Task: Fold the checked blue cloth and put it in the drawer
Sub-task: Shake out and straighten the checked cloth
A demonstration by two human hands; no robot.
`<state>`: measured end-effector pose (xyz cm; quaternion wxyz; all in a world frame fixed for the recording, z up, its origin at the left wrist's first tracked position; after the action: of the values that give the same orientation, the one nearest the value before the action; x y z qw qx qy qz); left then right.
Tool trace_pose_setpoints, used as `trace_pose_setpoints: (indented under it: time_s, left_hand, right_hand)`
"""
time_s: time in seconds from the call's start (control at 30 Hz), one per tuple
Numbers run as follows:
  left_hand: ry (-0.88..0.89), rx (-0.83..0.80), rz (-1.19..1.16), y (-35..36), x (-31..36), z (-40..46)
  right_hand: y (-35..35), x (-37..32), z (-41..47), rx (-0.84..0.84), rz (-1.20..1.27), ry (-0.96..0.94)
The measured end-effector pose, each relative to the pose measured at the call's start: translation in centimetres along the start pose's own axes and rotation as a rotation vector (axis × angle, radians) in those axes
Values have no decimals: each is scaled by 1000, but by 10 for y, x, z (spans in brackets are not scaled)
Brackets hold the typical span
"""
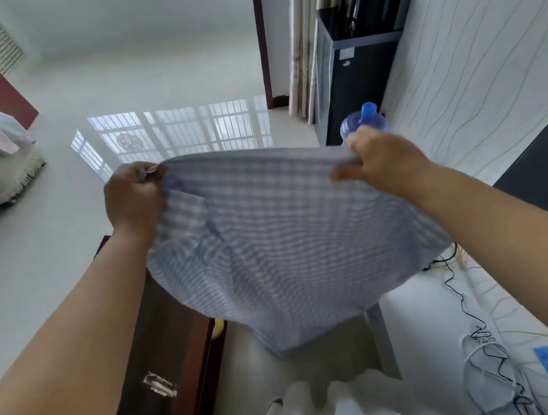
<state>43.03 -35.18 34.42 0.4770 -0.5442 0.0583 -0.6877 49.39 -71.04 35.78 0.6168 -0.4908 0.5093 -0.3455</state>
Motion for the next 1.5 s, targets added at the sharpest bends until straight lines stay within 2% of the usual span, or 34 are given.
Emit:
trace_pose_setpoints:
  time_s: [0.1,0.23,0.37,0.57,0.67,0.73,0.83,0.93,1.0,1.1,1.23,1.3,1.4,1.5]
  left_hand:
    - [38,37,-13,2,7,8]
    - [-9,59,-54,7,3,5]
    - [-49,37,-102,14,6,2]
    - [-125,7,-132,17,4,8]
    - [-147,-19,-130,20,4,7]
    - [-139,-25,-117,24,5,6]
    - [-141,-16,-110,28,4,6]
    - [-137,-47,-105,33,3,6]
    - [-133,-62,-84,36,5,6]
    - [-157,-64,-26,35,5,6]
    - [-171,-46,-10,32,2,2]
    - [-151,-35,-31,32,2,0]
    - [-160,-17,-39,31,-5,3]
    - [-186,3,-19,24,-23,7]
  right_hand:
    - [31,9,-10,-245,9,40]
    - [50,10,-29,-353,-32,11]
    - [58,18,-35,-307,-130,38]
    - [46,47,-35,-164,-99,297]
    - [55,56,-44,-107,-31,345]
    - [66,64,-54,-133,99,402]
    - [85,72,-71,-312,417,468]
    - [106,73,-86,-496,495,433]
    - [121,72,-93,-532,520,430]
    - [129,73,-91,-362,549,497]
    - [116,60,-83,12,317,558]
    - [121,54,-79,40,307,580]
    - [139,57,-79,-43,384,676]
    - [155,63,-85,-39,464,764]
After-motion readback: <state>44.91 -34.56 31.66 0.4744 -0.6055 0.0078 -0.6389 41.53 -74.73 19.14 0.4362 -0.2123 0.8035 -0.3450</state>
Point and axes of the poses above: each hand's wrist, its own z-axis towards the middle knuckle, its own y-axis out of the palm, x = y × z, the point moved 4 cm from there along z, towards the middle knuckle, and after that the axes turned 8 degrees about y, right-handed, at the moved point
